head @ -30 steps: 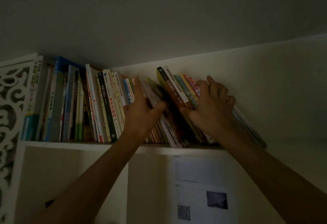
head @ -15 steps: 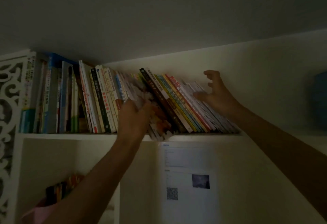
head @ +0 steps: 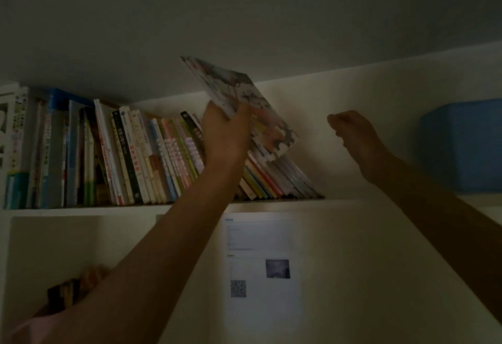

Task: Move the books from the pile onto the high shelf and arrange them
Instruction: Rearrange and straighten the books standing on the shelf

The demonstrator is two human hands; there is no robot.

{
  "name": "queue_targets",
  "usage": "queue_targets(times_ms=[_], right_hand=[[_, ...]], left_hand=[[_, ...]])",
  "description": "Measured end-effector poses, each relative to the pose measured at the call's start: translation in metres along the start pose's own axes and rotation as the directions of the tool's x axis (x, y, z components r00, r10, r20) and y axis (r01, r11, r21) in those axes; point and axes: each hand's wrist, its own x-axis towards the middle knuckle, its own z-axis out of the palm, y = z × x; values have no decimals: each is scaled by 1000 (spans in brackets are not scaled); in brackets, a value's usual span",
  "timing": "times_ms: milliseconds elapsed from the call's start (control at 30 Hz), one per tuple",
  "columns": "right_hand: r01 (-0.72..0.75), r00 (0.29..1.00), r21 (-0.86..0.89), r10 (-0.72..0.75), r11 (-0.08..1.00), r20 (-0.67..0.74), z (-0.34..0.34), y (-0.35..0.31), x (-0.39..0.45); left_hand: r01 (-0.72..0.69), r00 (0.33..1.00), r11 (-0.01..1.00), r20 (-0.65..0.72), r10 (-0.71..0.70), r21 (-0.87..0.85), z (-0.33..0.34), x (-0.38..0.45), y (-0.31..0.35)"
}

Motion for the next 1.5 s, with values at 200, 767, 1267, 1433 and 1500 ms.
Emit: queue_targets(times_ms=[200, 767, 1267, 1433, 1500], right_hand=[[-22, 970, -55, 35, 998, 240, -29, 22, -14], [273, 745, -503, 150, 820, 649, -1, 31, -14], [231, 900, -358, -59, 905, 432, 93, 36, -17], [215, 901, -360, -42, 908, 432, 93, 31, -18], [181, 859, -336, 18, 924, 511, 87, 27, -15]], left_hand=[[-80, 997, 888, 45, 67, 453, 71, -5, -45], [-230, 973, 530, 187, 134, 816, -15, 5, -102], [-194, 949, 800, 314, 8, 568, -112, 85, -130], [-238, 946, 908, 295, 136, 345, -91, 54, -140], [-371, 904, 794, 383, 190, 482, -93, 58, -146]])
